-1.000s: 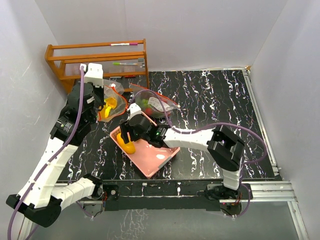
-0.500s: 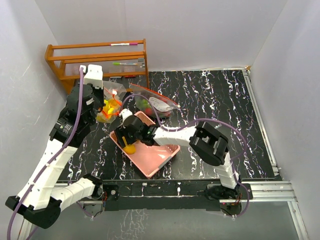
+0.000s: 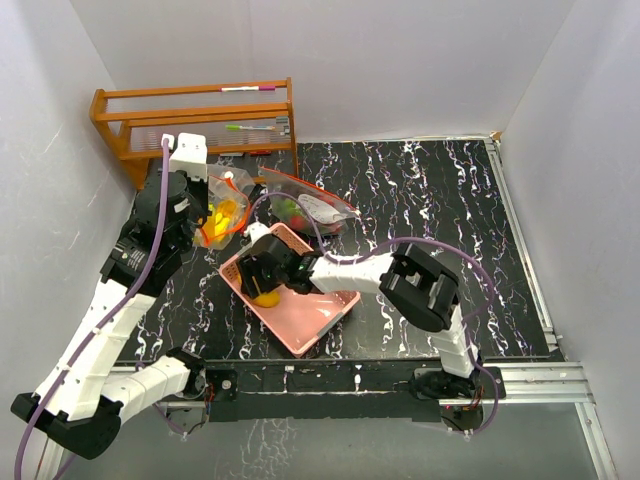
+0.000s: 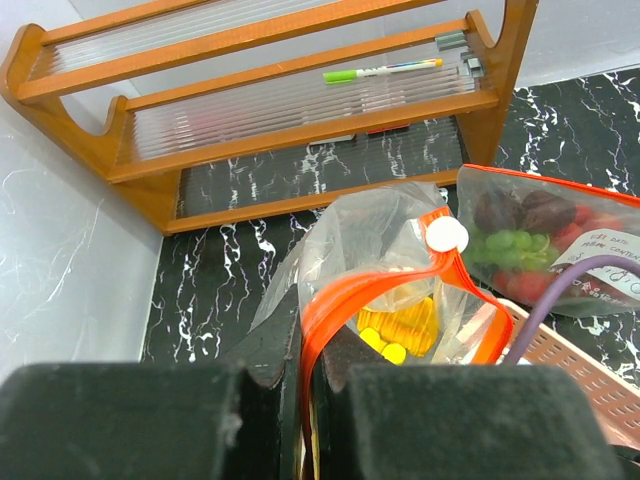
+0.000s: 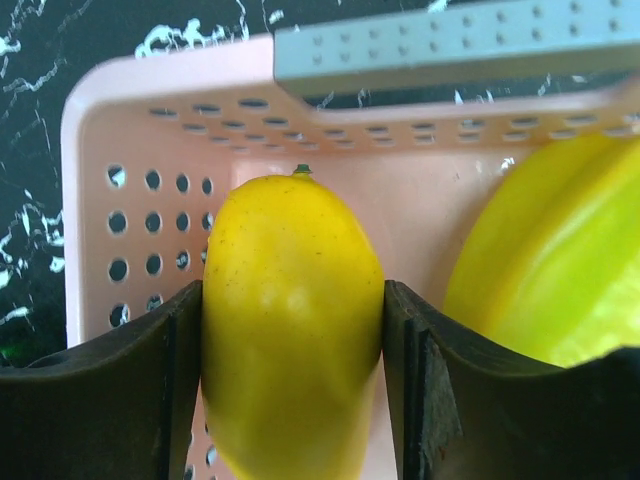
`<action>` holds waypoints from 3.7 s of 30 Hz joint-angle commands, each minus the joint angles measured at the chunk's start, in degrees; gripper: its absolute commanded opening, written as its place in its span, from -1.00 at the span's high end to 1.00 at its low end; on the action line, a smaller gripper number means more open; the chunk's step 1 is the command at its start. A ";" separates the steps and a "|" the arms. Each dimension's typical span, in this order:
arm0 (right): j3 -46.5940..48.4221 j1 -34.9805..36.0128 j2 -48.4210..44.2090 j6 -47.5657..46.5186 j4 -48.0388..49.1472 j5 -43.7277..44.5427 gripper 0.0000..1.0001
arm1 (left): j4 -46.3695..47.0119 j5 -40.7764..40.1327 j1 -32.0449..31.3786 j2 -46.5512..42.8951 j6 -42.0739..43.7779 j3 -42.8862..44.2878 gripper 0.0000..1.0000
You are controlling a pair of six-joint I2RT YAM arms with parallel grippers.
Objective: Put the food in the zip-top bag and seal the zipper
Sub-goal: Pick up the fake fruit from the bin, then place the fake fruit in the zipper food storage bag.
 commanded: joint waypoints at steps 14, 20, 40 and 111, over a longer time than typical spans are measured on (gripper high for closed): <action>-18.56 0.11 -44.90 -2.21 -1.47 -4.06 0.59 | -1.59 4.49 0.32 -0.76 -2.35 4.34 1.00; -22.40 0.14 -58.03 -3.28 4.68 -7.35 0.58 | -2.32 9.25 0.31 -0.23 -5.22 4.74 1.00; -9.02 0.11 -42.69 0.71 11.70 7.73 0.57 | 1.46 30.39 0.32 -4.43 -15.38 -0.92 1.00; -2.85 5.31 -35.12 -4.17 12.14 49.00 -0.59 | 14.36 53.08 -0.75 -5.88 -35.26 -10.77 1.00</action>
